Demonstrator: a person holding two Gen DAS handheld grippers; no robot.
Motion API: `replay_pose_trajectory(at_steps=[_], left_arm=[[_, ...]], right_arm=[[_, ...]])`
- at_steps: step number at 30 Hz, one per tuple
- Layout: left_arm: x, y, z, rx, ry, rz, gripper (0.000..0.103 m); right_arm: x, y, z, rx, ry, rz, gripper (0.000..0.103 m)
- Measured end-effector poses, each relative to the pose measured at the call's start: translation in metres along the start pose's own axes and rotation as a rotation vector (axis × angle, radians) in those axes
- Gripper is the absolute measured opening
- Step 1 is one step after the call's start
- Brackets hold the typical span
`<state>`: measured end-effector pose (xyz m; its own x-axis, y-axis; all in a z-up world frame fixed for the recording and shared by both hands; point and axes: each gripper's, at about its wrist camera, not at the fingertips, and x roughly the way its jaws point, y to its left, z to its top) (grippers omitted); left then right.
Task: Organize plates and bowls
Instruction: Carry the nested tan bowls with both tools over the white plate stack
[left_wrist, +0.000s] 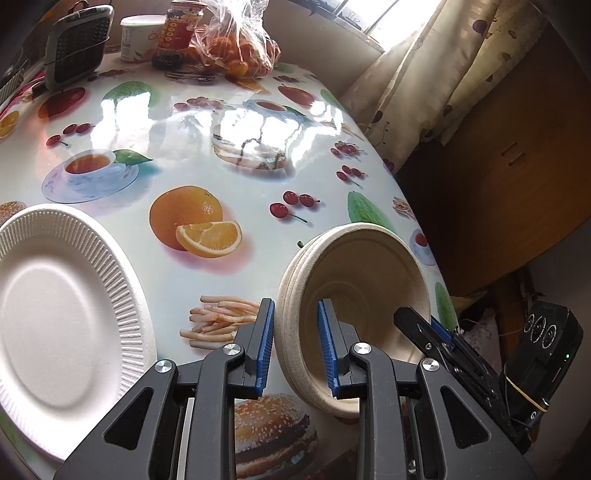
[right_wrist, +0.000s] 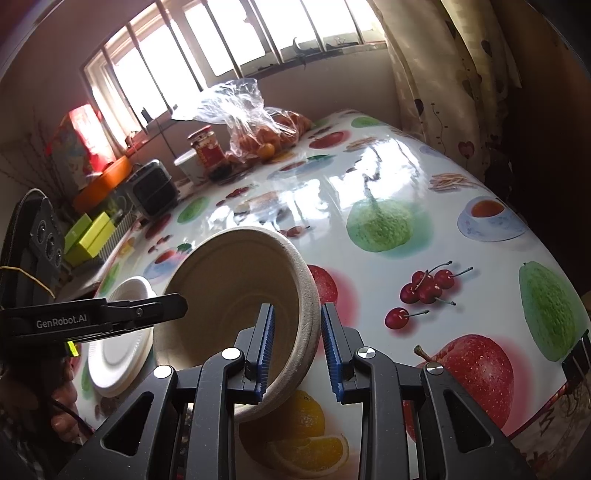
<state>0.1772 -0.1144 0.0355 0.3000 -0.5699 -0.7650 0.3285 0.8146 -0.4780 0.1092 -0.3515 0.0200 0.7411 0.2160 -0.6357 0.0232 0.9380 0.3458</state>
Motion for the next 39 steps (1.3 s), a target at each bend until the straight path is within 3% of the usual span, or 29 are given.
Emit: replay_pose_trajectory(at_steps=[39], left_arm=[[-0.083,0.062,-0.007,-0.101,-0.159,0.081,0.025]], right_arm=[[0.021,0.096,0.013,-0.157,0.023,0.112,0.025]])
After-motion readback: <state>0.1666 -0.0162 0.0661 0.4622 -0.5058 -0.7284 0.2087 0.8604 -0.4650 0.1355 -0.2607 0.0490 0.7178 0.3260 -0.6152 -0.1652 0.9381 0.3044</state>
